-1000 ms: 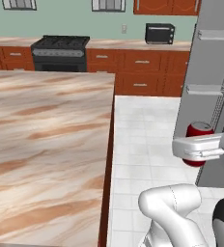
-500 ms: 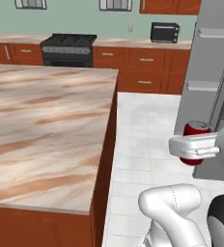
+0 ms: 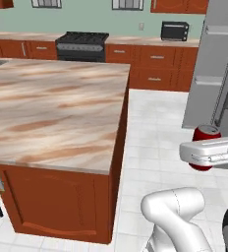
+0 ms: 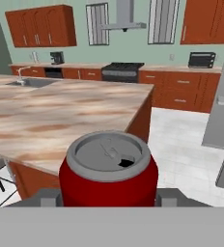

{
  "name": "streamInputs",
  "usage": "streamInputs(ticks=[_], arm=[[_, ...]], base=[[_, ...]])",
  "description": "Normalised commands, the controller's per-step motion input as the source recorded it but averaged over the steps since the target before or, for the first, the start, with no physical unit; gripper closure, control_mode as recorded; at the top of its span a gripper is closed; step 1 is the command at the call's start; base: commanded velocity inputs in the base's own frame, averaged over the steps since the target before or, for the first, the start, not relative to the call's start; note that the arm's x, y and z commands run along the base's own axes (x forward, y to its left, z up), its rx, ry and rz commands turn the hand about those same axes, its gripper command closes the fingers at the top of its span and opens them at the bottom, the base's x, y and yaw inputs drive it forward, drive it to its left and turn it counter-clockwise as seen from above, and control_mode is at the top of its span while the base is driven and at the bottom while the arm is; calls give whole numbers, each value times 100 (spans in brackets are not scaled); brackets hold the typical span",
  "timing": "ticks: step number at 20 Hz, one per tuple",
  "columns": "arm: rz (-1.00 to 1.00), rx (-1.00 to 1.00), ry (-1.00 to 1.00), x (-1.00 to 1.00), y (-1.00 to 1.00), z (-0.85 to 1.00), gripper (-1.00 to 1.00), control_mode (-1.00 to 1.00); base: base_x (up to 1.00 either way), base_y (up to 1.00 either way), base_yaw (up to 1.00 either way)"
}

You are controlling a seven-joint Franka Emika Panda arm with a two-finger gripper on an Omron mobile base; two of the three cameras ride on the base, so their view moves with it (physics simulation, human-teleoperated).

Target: Open the fridge, grab two sodas, and place both sodas inside the bowl with ice on the dining counter.

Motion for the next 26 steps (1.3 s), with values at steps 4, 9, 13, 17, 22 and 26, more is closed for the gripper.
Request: streamInputs(ticks=[4,9,13,17,22,26], arm=[[0,0,0,0,0,0,100,100],[0,0,0,0,0,0,100,100],[0,0,0,0,0,0,100,100],[0,0,0,0,0,0,100,100],[0,0,0,0,0,0,100,100],[0,0,0,0,0,0,100,100]], base=[[0,100,0],[0,100,0],[-2,100,0],[-9,100,0],[-6,100,0],[-2,100,-1]])
